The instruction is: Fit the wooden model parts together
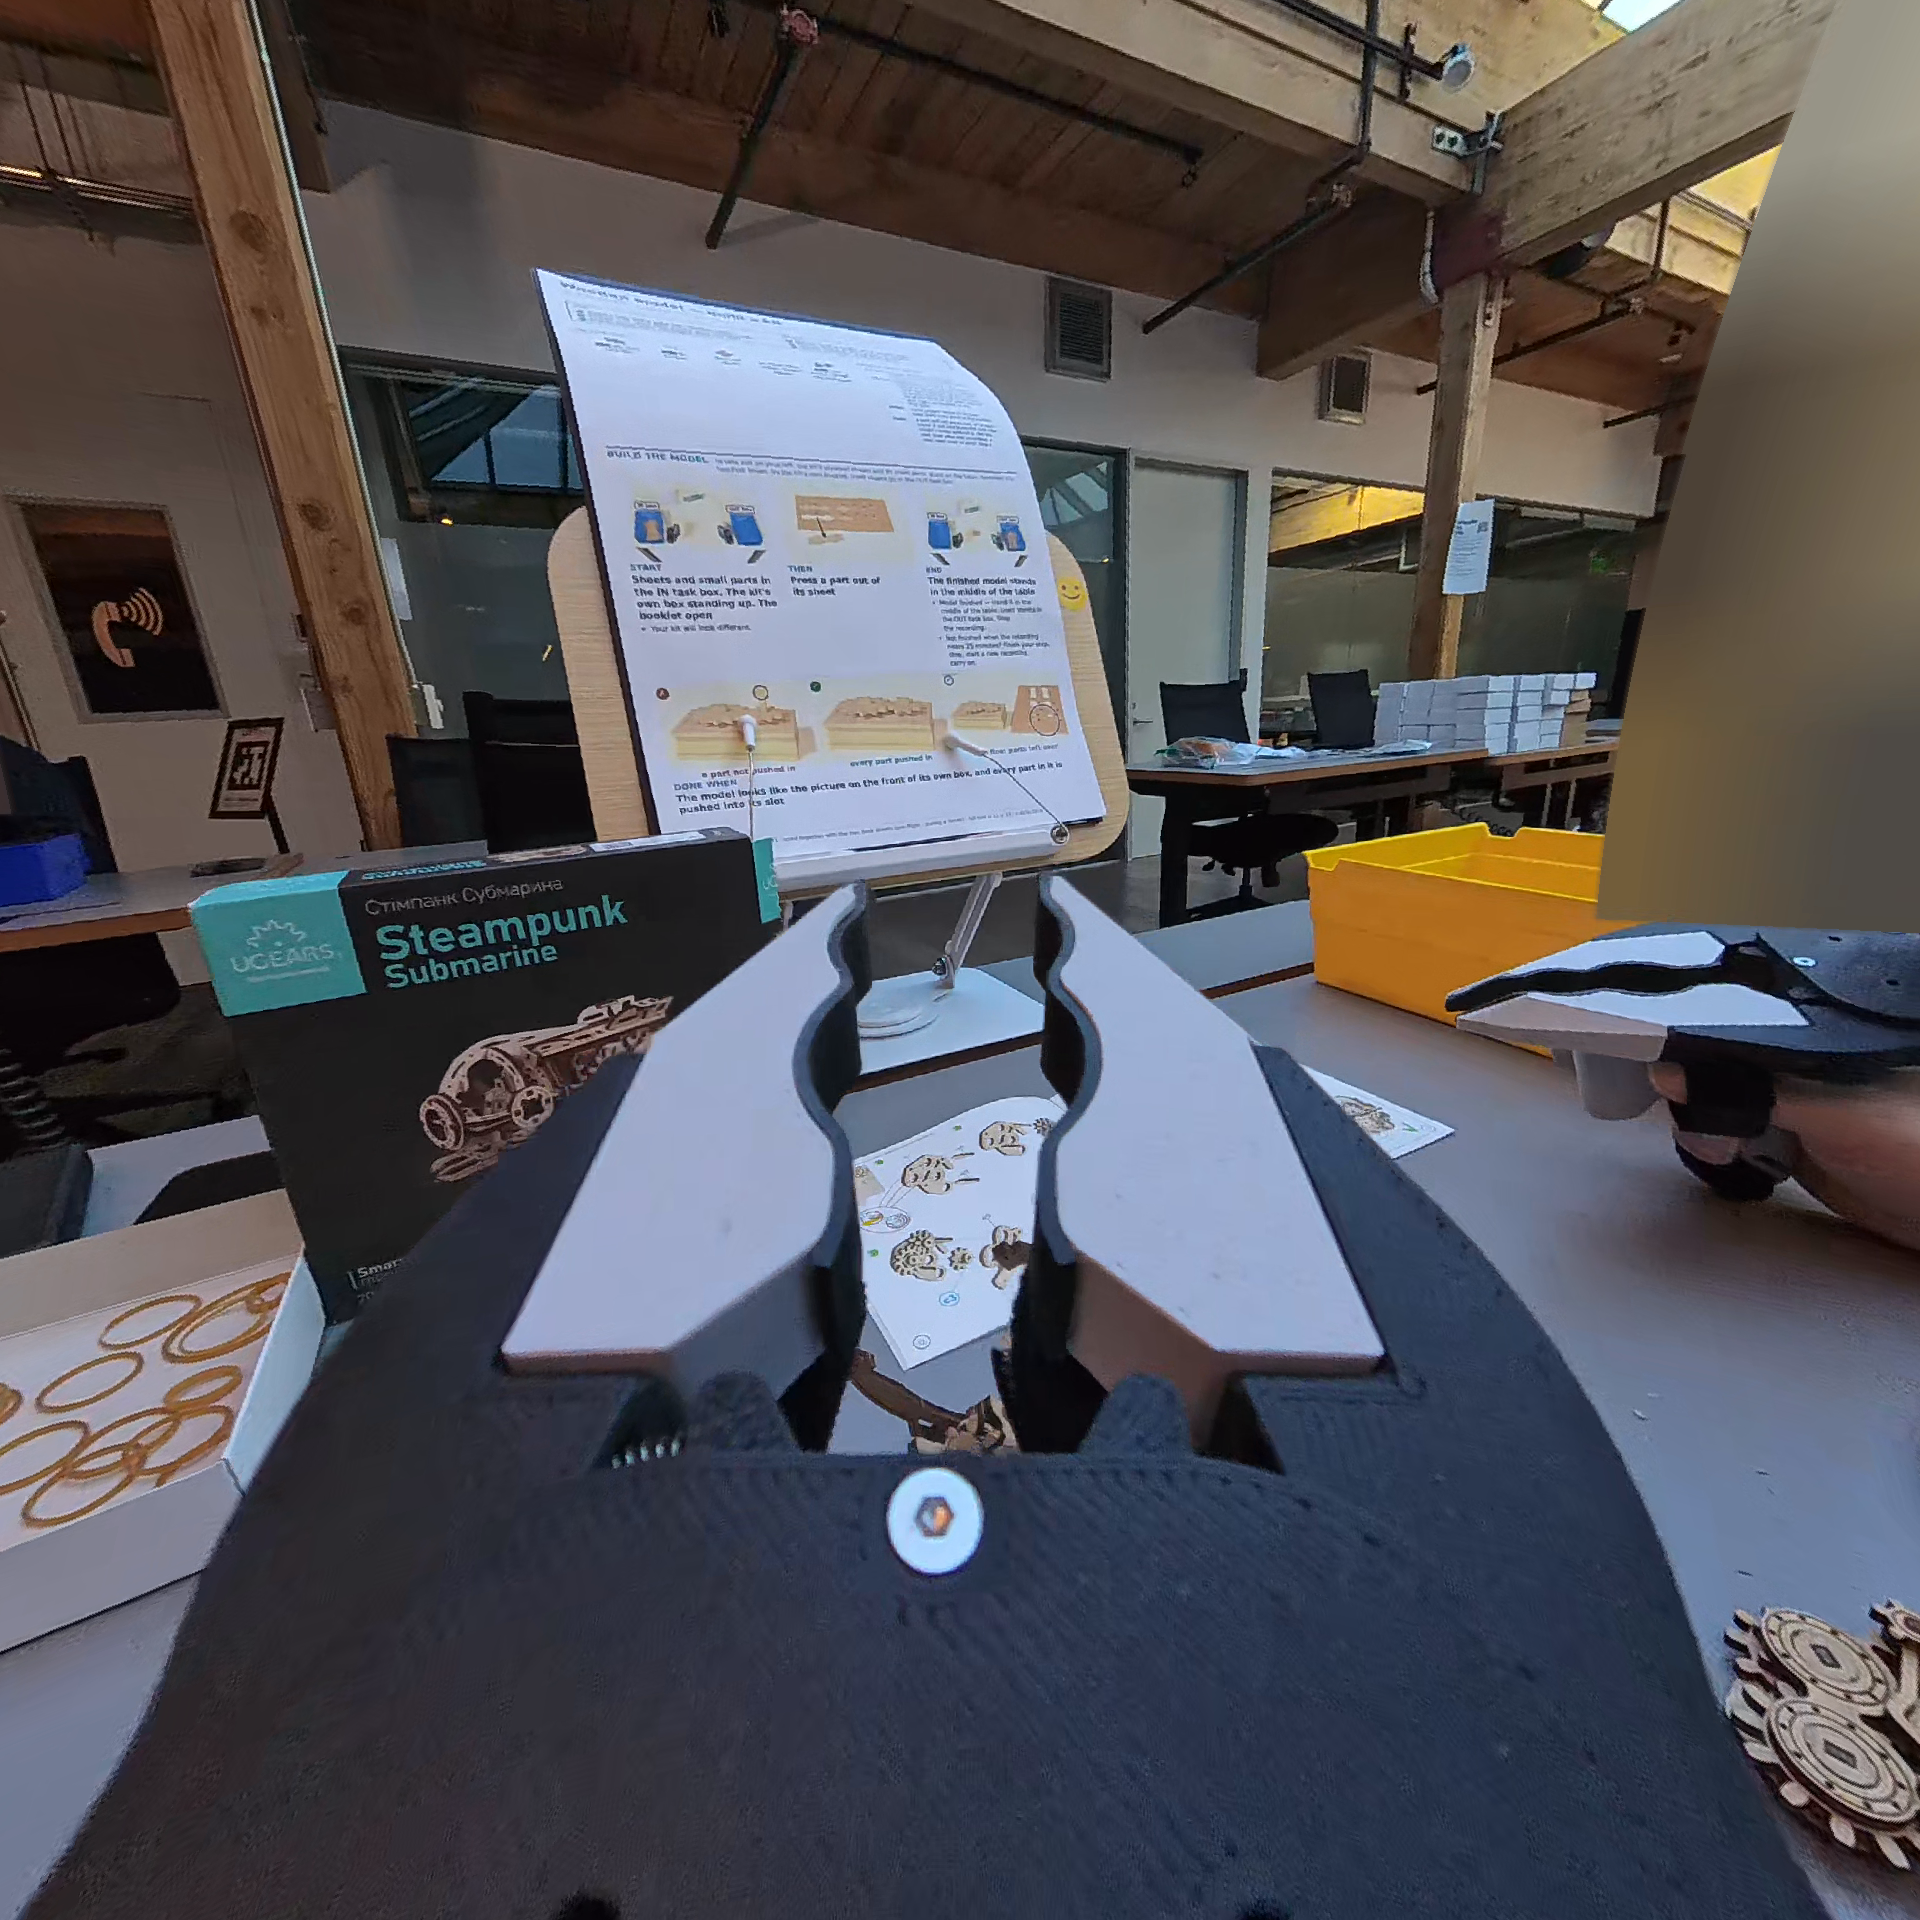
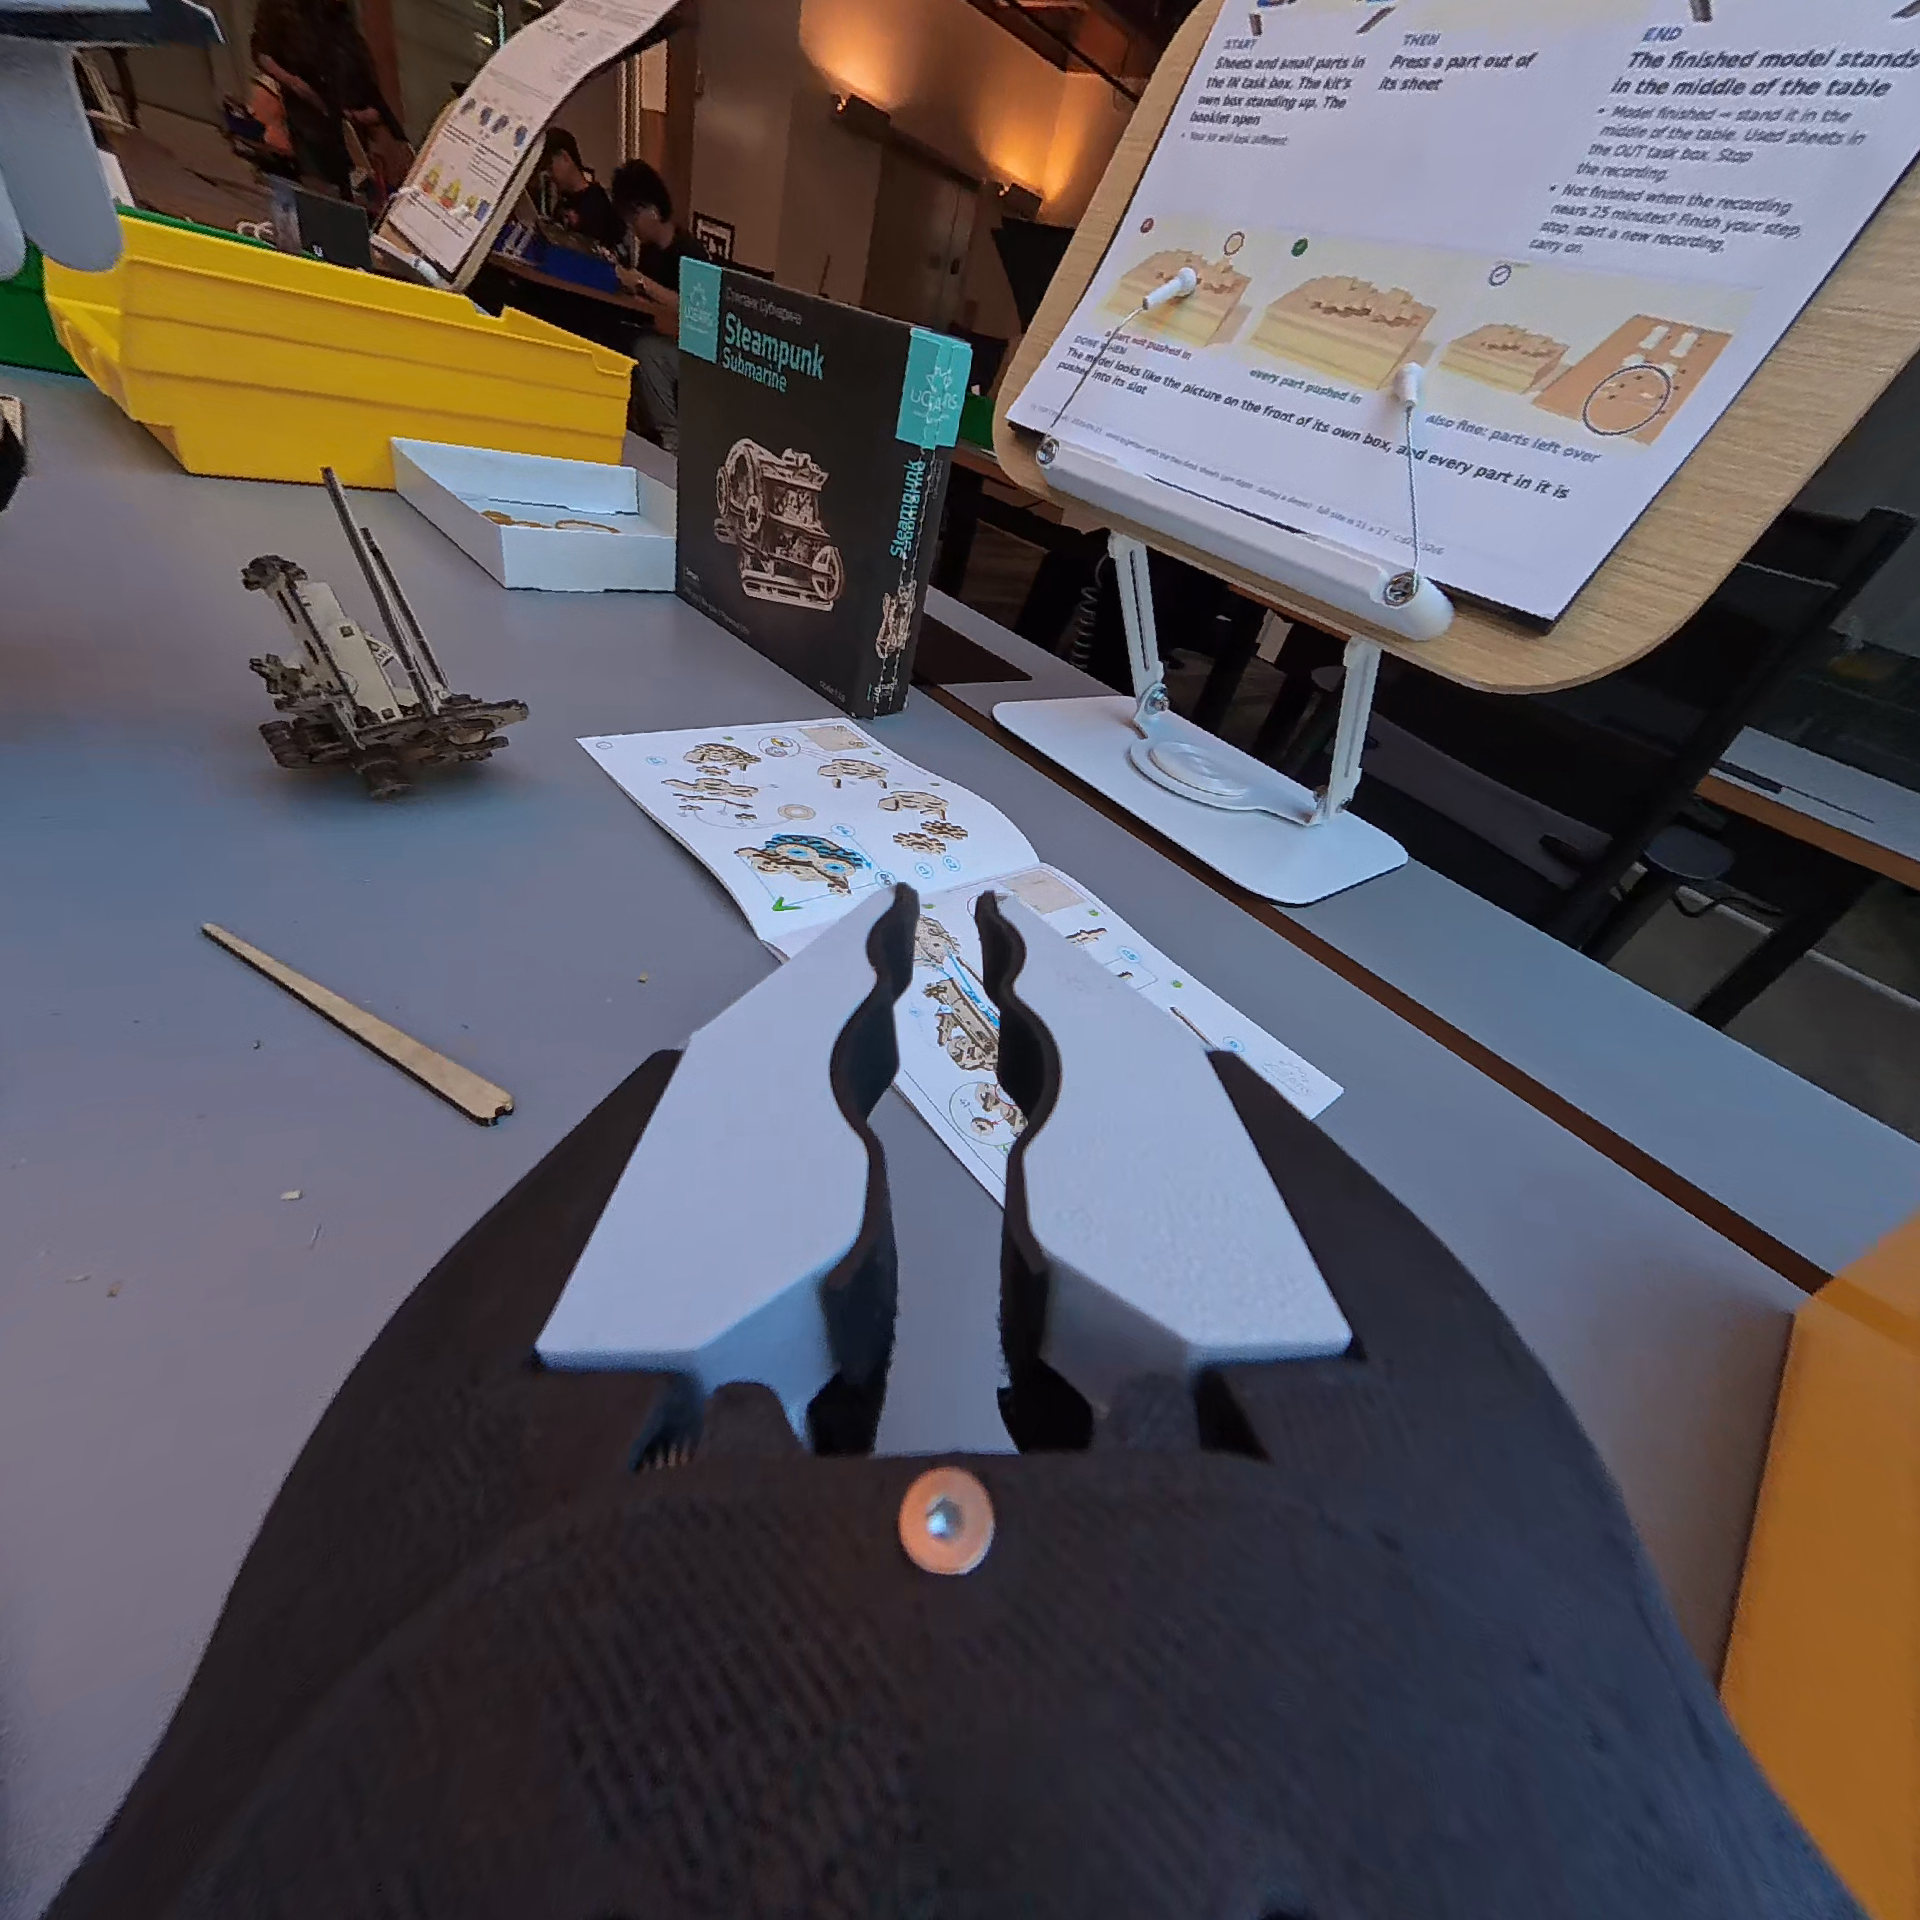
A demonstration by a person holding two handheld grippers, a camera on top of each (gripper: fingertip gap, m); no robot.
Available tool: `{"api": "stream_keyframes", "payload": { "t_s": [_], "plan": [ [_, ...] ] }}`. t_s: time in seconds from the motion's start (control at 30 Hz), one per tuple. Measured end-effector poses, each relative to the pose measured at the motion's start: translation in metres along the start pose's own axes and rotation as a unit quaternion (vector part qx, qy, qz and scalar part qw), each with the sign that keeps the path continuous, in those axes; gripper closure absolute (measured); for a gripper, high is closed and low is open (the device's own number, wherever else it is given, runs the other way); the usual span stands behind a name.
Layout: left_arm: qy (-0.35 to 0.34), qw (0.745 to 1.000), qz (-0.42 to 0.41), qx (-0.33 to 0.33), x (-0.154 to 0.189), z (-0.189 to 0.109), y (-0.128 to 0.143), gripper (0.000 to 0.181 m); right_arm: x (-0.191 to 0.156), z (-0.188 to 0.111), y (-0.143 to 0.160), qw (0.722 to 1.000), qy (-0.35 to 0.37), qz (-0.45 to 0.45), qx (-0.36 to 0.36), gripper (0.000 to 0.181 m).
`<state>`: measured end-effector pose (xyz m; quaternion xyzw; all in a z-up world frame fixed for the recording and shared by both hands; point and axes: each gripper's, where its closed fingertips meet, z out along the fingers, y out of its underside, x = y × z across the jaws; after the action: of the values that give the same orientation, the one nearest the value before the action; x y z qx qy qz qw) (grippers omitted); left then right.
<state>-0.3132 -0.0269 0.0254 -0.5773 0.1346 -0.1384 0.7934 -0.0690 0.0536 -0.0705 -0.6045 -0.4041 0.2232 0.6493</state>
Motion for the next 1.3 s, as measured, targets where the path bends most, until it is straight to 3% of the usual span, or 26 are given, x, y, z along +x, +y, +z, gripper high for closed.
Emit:
{"api": "stream_keyframes", "payload": {
  "t_s": [0.03,0.33,0.67,0.73,0.8,0.9,1.03,1.17,1.3],
  "plan": [
    [0.003,1.000,0.000,-0.004,0.001,0.001,0.002,0.152,0.002,0.000,0.000,1.000,0.004,0.002,-0.001,0.171],
    [0.006,1.000,0.006,0.009,0.003,-0.003,-0.008,0.158,0.018,-0.007,-0.004,0.999,0.033,0.032,0.016,0.177],
    [0.024,1.000,-0.007,-0.004,0.009,0.001,-0.002,0.157,0.025,-0.007,0.003,0.997,0.043,0.060,0.003,0.178],
    [0.032,0.999,-0.008,-0.030,0.013,0.004,0.006,0.148,0.022,-0.006,0.004,0.998,0.038,0.051,-0.005,0.178],
    [0.042,0.997,-0.009,-0.068,0.020,0.009,0.017,0.144,0.013,-0.006,0.005,0.999,0.022,0.028,-0.021,0.178],
    [0.115,0.985,-0.011,-0.128,0.057,0.011,0.033,0.155,-0.019,-0.006,-0.003,0.998,-0.036,-0.036,-0.039,0.177],
    [0.264,0.938,-0.043,-0.222,0.124,0.000,0.064,0.159,-0.079,-0.012,0.002,0.969,-0.153,-0.181,-0.067,0.174],
    [0.281,0.924,-0.026,-0.256,0.135,-0.003,0.087,0.157,-0.103,-0.009,0.013,0.959,-0.192,-0.195,-0.072,0.170],
    [0.296,0.916,-0.020,-0.270,0.140,-0.006,0.093,0.164,-0.103,-0.001,0.012,0.963,-0.179,-0.194,-0.047,0.169]
  ]
}}
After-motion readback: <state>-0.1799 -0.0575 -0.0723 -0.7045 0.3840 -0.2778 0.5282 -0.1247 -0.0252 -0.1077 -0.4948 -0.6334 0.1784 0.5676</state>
